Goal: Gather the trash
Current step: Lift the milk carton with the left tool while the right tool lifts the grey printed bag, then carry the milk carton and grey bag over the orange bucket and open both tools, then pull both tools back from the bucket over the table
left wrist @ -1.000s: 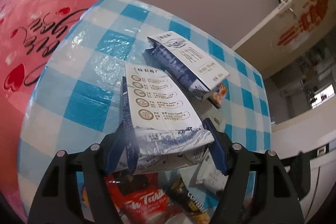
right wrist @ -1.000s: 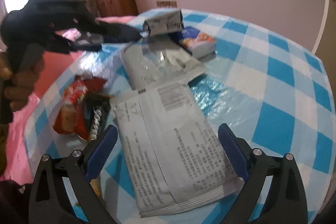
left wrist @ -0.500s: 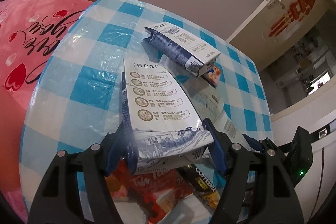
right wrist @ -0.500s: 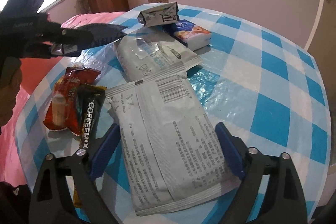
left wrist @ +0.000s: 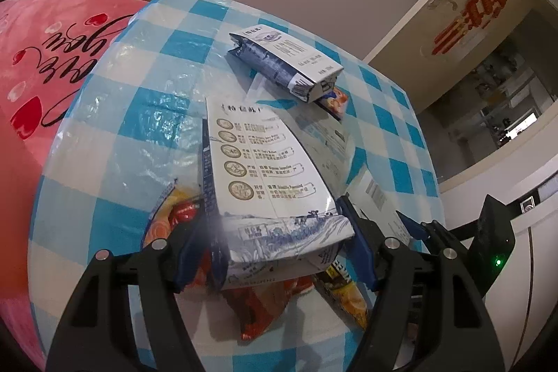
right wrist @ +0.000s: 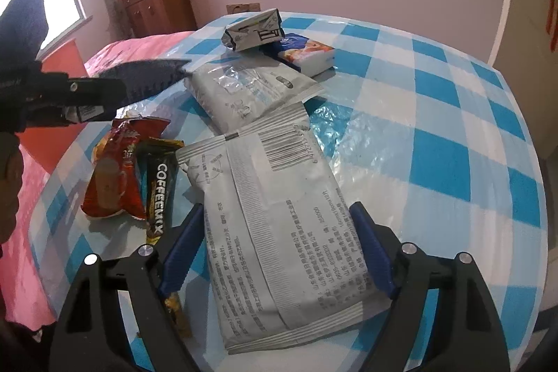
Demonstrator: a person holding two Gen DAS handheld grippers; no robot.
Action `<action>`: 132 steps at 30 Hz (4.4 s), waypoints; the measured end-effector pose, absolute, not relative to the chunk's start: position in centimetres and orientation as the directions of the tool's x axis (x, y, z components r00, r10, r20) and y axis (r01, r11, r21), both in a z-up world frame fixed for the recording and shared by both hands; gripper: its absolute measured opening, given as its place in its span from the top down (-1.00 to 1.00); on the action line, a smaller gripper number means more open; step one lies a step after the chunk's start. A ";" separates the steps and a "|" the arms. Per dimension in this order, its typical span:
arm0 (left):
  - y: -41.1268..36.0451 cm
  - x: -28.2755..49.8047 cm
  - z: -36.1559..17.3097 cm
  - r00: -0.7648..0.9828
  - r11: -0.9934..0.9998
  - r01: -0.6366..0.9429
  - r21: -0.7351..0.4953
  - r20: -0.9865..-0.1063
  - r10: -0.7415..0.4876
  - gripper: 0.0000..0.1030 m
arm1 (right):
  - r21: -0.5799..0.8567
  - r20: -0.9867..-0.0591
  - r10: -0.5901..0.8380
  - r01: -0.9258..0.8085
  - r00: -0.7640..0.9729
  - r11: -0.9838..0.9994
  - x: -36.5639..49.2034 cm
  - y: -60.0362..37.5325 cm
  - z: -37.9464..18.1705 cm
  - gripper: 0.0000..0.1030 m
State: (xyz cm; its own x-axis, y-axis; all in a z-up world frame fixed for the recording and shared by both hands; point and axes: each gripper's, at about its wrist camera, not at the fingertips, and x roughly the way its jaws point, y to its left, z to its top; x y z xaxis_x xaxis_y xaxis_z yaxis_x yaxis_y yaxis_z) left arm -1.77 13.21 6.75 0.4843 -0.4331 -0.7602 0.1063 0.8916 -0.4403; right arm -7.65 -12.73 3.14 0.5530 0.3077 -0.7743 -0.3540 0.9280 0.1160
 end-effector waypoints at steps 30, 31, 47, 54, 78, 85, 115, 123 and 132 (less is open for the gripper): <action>12.5 1.9 5.4 0.413 0.970 0.165 -0.177 -0.881 -0.231 -0.71 | 0.164 -0.777 0.271 -0.233 0.568 0.959 -9.8 -14.5 3.3 -0.57; 12.9 2.0 5.2 0.407 0.965 0.151 -0.215 -0.876 -0.259 -0.69 | 0.166 -0.777 0.271 -0.230 0.569 0.959 -9.9 -14.6 3.4 -0.57; 15.4 -0.2 6.8 0.476 0.934 0.073 -0.350 -0.811 -0.341 -0.08 | 0.219 -0.743 0.290 -0.191 0.603 0.957 -10.0 -15.5 5.8 -0.57; 16.3 -2.7 10.4 0.549 0.925 0.109 -0.364 -0.753 -0.362 -0.08 | 0.296 -0.724 0.342 -0.177 0.599 0.939 -10.0 -15.5 7.2 -0.57; 28.5 -10.4 19.4 0.773 0.928 0.005 -0.372 -0.587 -0.240 -0.09 | 0.466 -0.555 0.621 -0.412 0.553 0.783 -7.6 -4.3 18.1 -0.57; 33.4 -11.6 19.7 0.803 0.926 -0.106 -0.361 -0.580 -0.135 -0.09 | 0.507 -0.516 0.718 -0.509 0.468 0.696 -5.8 2.6 20.8 -0.57; 40.8 -14.7 16.4 0.855 0.867 -0.330 -0.374 -0.508 0.106 -0.71 | 0.498 -0.463 0.738 -0.545 0.491 0.674 -3.8 13.5 21.5 -0.90; 39.3 -18.3 18.0 0.965 0.891 -0.218 -0.398 -0.222 0.137 -0.83 | 0.441 -0.405 0.712 -0.560 0.574 0.702 -7.2 9.2 20.2 -0.90; 33.8 -18.0 19.0 0.957 0.959 -0.112 -0.262 -0.287 0.033 -0.88 | 0.440 -0.277 0.669 -0.528 0.690 0.727 -10.3 4.1 19.7 -0.90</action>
